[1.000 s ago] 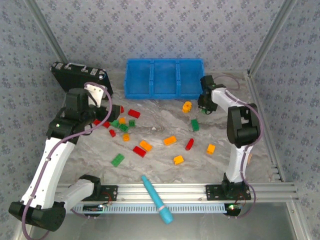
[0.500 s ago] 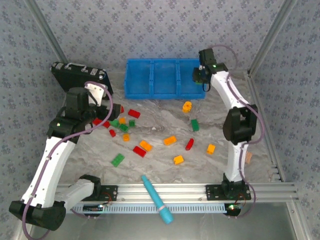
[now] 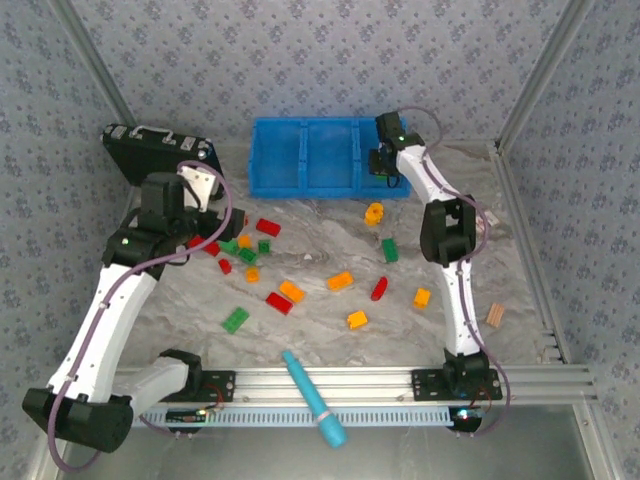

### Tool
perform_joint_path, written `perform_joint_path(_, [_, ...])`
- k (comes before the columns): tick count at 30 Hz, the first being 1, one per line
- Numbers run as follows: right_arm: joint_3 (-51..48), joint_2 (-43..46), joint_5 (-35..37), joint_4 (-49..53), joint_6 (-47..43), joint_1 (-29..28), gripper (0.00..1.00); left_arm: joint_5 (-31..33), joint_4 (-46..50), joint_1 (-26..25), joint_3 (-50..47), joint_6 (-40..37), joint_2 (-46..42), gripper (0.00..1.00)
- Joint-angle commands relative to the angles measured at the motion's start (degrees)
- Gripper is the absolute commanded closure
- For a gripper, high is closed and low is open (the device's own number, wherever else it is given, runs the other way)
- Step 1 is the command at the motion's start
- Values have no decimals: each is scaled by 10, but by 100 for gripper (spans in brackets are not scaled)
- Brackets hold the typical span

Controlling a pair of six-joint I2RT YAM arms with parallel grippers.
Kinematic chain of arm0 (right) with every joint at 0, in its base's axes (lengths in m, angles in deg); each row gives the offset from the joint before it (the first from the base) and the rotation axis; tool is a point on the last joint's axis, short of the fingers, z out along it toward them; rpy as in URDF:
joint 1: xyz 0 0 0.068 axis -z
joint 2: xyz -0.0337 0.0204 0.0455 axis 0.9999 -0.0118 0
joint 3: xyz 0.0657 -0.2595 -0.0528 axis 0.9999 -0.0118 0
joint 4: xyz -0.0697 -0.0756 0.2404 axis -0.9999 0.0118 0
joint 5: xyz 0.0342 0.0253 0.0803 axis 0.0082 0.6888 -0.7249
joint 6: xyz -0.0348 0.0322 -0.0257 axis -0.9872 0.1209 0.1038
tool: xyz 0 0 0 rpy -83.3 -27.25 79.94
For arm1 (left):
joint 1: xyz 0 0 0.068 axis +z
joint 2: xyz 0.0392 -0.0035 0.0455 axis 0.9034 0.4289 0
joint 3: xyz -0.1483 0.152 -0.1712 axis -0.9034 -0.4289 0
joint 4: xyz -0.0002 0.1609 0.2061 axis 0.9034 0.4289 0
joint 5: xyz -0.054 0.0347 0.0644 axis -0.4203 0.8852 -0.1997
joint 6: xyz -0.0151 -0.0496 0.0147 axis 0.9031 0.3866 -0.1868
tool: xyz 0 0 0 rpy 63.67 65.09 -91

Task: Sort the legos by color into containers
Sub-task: Place the lego in the container, then pick up the lego from the top-center of the table.

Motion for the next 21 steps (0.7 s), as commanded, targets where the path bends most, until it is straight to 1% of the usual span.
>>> perform_joint_path(1, [21,-9,-3,14,-4,1,63,-7,-7,-4,7,-8,11,0])
perform_joint_path(5, [-14,14,2,0,-7,2,58,-9,-7,-4,15,-8,22,0])
perform_joint_path(8, [-55,47,2,-12,3,2,53,-28,-10,-4,18,-9,28,0])
perform_joint_path(11, [-114,90,0,-35,12,-1,50,-36,-10,-4,26,-8,34,0])
perform_joint_path(14, [-187,150,0,-67,19,-8,50,-27,-4,-6,39,-5,37,0])
perform_joint_path(17, [-250,205,-8,-86,20,-16,46,-19,0,-8,36,1,28,0])
perform_joint_path(21, [-325,255,-27,-117,26,-26,40,-13,-2,-10,22,19,12,0])
